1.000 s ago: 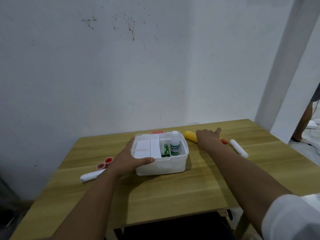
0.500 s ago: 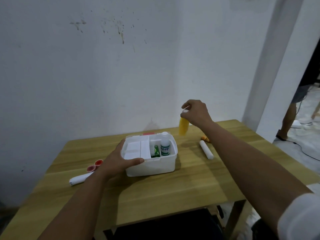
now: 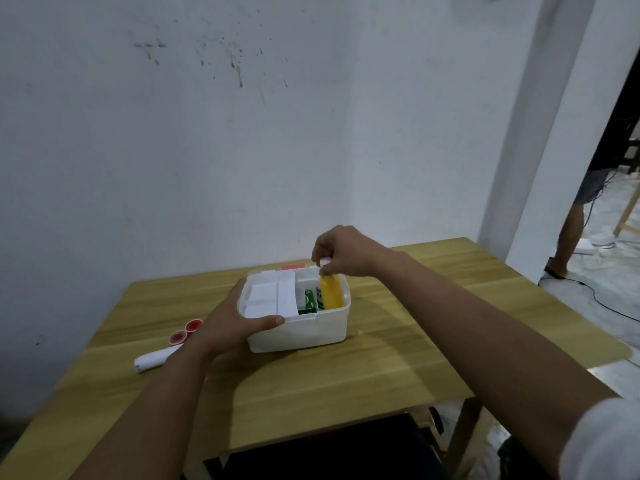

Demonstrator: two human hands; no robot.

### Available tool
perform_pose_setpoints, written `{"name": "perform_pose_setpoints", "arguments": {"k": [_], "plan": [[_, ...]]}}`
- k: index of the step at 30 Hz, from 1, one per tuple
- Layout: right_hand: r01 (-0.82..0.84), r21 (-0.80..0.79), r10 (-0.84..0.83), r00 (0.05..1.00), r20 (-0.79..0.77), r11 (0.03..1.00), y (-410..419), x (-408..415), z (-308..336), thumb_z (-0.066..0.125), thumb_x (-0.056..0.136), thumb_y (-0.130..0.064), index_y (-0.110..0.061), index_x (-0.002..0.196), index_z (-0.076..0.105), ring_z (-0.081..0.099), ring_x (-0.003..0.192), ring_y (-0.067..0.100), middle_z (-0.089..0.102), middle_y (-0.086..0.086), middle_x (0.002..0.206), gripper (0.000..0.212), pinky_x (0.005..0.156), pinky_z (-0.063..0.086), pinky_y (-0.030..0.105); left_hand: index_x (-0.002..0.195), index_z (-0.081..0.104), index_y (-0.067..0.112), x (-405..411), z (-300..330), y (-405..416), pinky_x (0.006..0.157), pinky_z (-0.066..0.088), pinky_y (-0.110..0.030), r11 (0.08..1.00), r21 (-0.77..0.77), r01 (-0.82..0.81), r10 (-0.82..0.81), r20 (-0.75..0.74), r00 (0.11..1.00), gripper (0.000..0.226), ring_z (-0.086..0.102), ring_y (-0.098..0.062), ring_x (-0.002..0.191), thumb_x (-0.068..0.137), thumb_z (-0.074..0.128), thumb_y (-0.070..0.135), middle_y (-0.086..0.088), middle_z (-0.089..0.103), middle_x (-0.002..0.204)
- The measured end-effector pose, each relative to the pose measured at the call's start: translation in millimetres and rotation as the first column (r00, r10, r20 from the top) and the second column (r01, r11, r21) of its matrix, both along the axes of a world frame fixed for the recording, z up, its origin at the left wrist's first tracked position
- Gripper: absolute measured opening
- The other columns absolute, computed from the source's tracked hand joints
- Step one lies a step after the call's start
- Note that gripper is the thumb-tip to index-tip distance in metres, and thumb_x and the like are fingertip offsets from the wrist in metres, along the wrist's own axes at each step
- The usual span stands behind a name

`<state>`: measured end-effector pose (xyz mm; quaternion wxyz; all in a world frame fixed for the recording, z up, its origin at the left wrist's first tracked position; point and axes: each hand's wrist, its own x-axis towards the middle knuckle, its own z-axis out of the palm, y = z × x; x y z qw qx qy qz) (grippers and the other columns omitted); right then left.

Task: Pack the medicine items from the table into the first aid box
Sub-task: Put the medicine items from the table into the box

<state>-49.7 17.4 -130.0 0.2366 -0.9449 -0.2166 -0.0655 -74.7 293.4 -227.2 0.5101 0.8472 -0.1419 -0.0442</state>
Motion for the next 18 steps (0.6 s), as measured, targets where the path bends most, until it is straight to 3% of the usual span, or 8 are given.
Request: {"name": "perform_pose_setpoints", "arguments": {"k": [6, 10, 13, 16, 18], "plan": [[-0.03, -0.07, 0.025, 0.997, -0.074, 0.997, -4.4, -1.1, -38.1, 0.078, 0.078, -0.009, -0.018, 0.095, 0.072, 0.063, 0.092, 0.013, 0.07, -0.006, 0.096, 0.019, 0.082, 0.056, 0.033, 0.141, 0.038, 0.052, -3.0, 0.0, -1.0, 0.091, 0.058, -0.046, 1.0, 0.0, -0.021, 0.021, 0.002, 1.0, 0.098, 0.052, -0.009, 0.12, 0.059, 0.09, 0.061, 0.024, 0.052, 0.134], [-0.055, -0.122, 0.046, 0.996, -0.072, 0.991, 2.5, -0.7, -36.7, 0.081, 0.076, -0.013, -0.018, 0.106, 0.07, 0.063, 0.089, 0.01, 0.07, -0.003, 0.1, 0.032, 0.074, 0.051, 0.023, 0.143, 0.036, 0.051, -1.0, -0.6, -0.3, 0.091, 0.058, -0.048, 1.0, 0.021, -0.023, 0.023, -0.013, 1.0, 0.103, 0.05, -0.016, 0.125, 0.056, 0.089, 0.066, 0.018, 0.051, 0.139], [-0.04, -0.022, 0.04, 0.999, -0.013, 0.999, -7.9, -1.4, -23.7, 0.081, 0.077, -0.023, -0.019, 0.101, 0.074, 0.063, 0.081, 0.0, 0.072, -0.007, 0.095, 0.025, 0.071, 0.048, 0.013, 0.142, 0.035, 0.052, -1.3, -0.7, 0.0, 0.091, 0.058, -0.047, 1.0, 0.015, -0.018, 0.018, -0.008, 1.0, 0.1, 0.05, -0.014, 0.123, 0.058, 0.089, 0.063, 0.023, 0.051, 0.133], [0.055, 0.168, -0.077, 0.989, 0.13, 0.984, -31.5, 1.3, -12.8, 0.073, 0.082, -0.02, -0.017, 0.09, 0.077, 0.069, 0.079, 0.006, 0.075, -0.008, 0.085, 0.01, 0.077, 0.056, 0.023, 0.142, 0.037, 0.052, -1.8, -2.2, -0.3, 0.09, 0.058, -0.046, 1.0, 0.013, -0.017, 0.017, 0.005, 1.0, 0.097, 0.052, -0.01, 0.12, 0.061, 0.09, 0.06, 0.025, 0.052, 0.132], [0.213, 0.184, -0.244, 0.956, 0.164, 0.959, -57.7, 12.7, -17.3, 0.068, 0.085, -0.017, -0.016, 0.092, 0.077, 0.069, 0.084, 0.012, 0.076, -0.004, 0.089, 0.012, 0.082, 0.055, 0.028, 0.142, 0.038, 0.053, -1.4, -2.8, 0.1, 0.09, 0.059, -0.045, 1.0, 0.008, -0.024, 0.024, 0.012, 1.0, 0.097, 0.052, -0.005, 0.119, 0.06, 0.09, 0.061, 0.027, 0.053, 0.132]]}}
